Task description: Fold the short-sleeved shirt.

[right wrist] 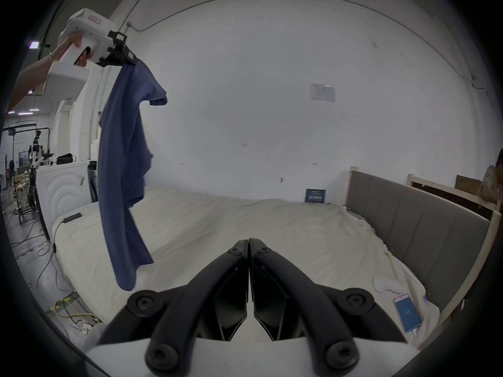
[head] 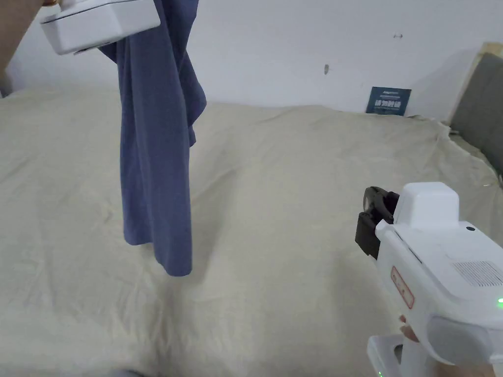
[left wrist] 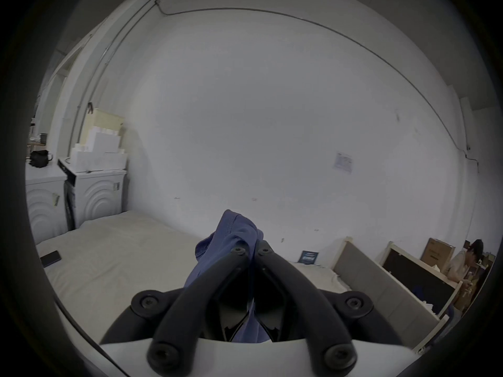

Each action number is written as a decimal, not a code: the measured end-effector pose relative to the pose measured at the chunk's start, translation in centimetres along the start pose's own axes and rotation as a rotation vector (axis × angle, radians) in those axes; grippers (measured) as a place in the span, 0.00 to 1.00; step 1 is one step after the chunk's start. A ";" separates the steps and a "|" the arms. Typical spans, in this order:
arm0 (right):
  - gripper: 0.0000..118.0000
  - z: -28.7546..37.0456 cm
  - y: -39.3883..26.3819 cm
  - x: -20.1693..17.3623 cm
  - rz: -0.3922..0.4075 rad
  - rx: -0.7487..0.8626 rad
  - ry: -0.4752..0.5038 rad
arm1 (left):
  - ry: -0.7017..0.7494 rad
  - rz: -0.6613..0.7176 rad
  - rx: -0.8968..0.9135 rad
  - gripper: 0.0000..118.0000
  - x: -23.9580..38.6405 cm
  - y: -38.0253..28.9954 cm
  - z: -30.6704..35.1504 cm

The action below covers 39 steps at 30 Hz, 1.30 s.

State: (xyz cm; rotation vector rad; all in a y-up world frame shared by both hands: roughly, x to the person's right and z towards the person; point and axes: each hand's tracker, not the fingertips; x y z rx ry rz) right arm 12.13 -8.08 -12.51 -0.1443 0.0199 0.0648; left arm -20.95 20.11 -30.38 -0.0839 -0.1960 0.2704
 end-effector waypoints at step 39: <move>0.00 -0.4 -4.5 7.8 -0.084 -0.151 -0.255 | -0.026 -0.321 -0.986 0.04 9.9 -49.5 -15.1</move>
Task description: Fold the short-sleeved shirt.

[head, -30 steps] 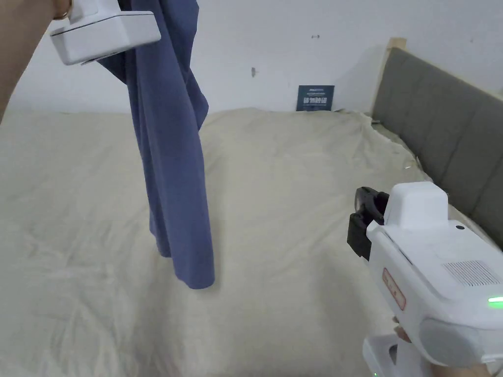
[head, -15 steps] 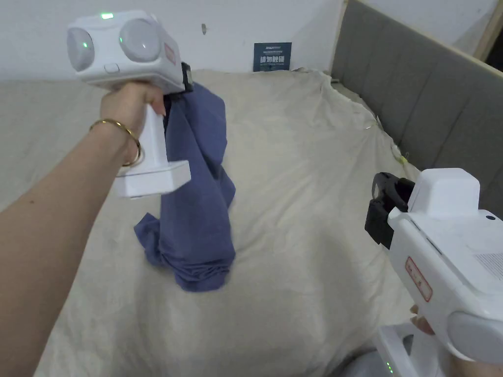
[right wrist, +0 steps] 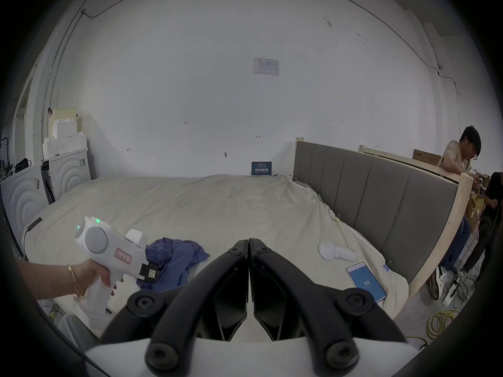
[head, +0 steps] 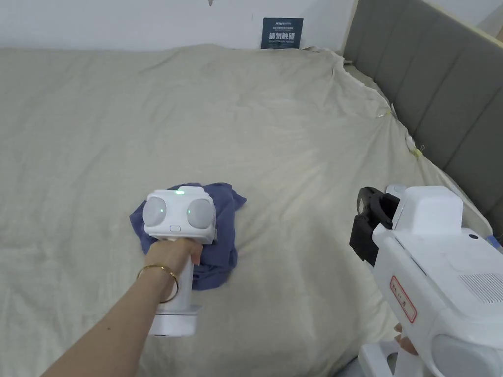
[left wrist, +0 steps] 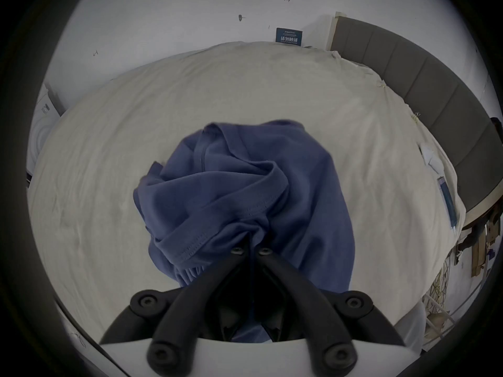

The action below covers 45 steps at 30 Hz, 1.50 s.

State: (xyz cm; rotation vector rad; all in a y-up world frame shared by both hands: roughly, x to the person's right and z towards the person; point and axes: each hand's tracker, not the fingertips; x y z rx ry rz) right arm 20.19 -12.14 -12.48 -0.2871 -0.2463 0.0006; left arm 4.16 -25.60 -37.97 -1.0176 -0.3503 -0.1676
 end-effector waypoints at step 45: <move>0.00 -0.4 0.0 -6.5 0.005 0.096 0.204 | 0.243 0.068 0.853 0.00 -8.7 -13.1 21.3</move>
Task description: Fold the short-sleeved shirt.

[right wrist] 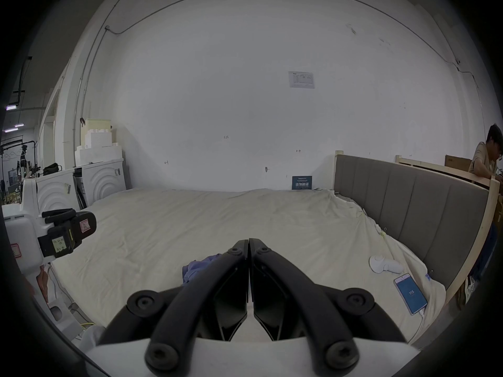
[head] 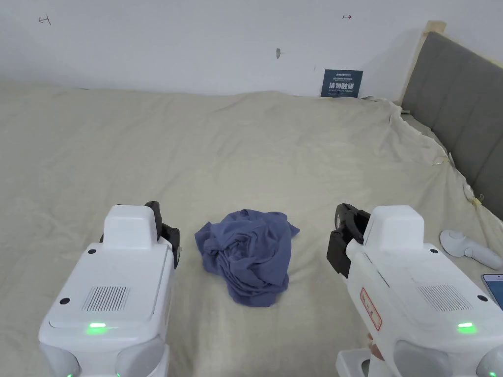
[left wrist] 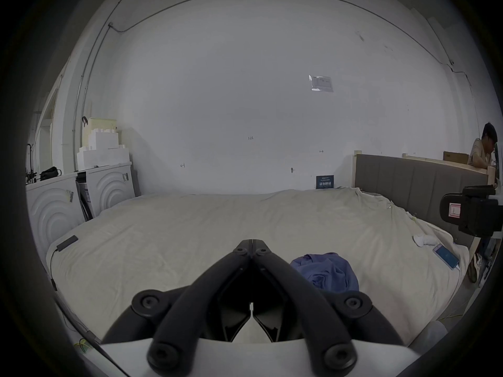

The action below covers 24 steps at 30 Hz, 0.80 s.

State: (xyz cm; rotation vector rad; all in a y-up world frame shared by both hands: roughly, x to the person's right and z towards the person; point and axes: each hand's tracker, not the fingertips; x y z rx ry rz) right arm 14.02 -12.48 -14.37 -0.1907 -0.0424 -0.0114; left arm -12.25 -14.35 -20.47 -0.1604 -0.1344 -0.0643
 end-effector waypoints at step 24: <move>0.00 -1.1 0.0 -0.2 0.024 -0.040 0.023 | -0.076 0.156 -0.259 0.11 -0.6 0.2 -4.8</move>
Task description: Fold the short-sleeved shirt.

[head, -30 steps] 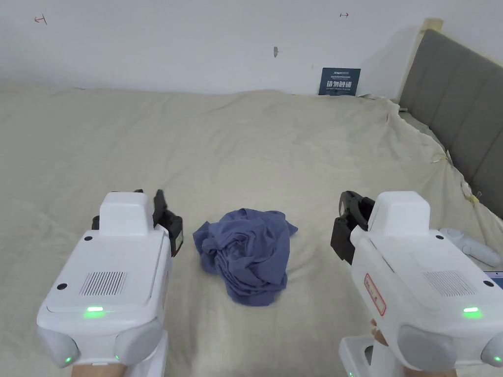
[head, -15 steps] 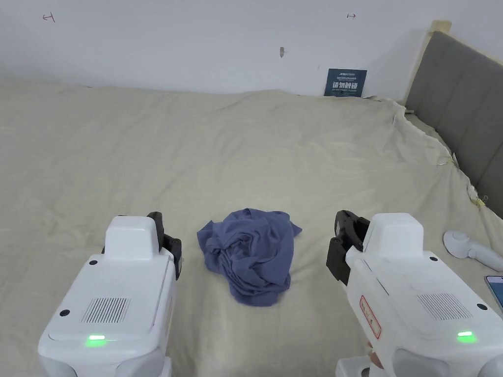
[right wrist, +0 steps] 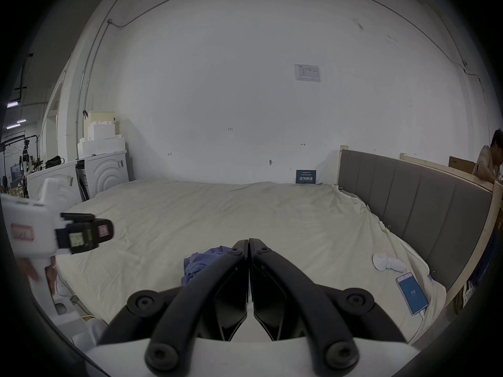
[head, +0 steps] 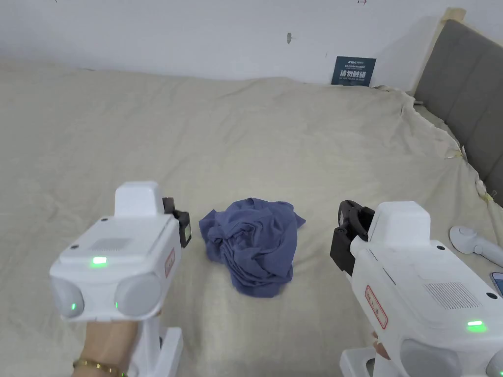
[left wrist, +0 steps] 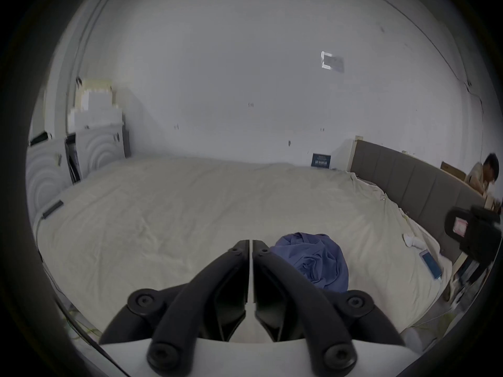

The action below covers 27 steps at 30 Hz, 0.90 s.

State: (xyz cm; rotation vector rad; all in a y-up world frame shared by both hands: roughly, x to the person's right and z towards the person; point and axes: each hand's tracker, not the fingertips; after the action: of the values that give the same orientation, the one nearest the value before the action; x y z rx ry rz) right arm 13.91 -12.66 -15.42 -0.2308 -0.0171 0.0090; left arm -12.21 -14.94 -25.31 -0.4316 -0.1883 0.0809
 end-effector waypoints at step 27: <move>0.00 -8.0 -2.4 2.5 0.011 -0.194 -0.024 | 0.152 -0.032 -0.719 0.92 0.6 -0.5 -28.8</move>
State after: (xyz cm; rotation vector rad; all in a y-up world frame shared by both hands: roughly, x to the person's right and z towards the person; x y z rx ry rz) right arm 16.60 -16.80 -22.65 -0.4243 -0.0402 0.0211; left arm -5.88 -27.10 -50.68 -1.1473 -0.0681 -0.0555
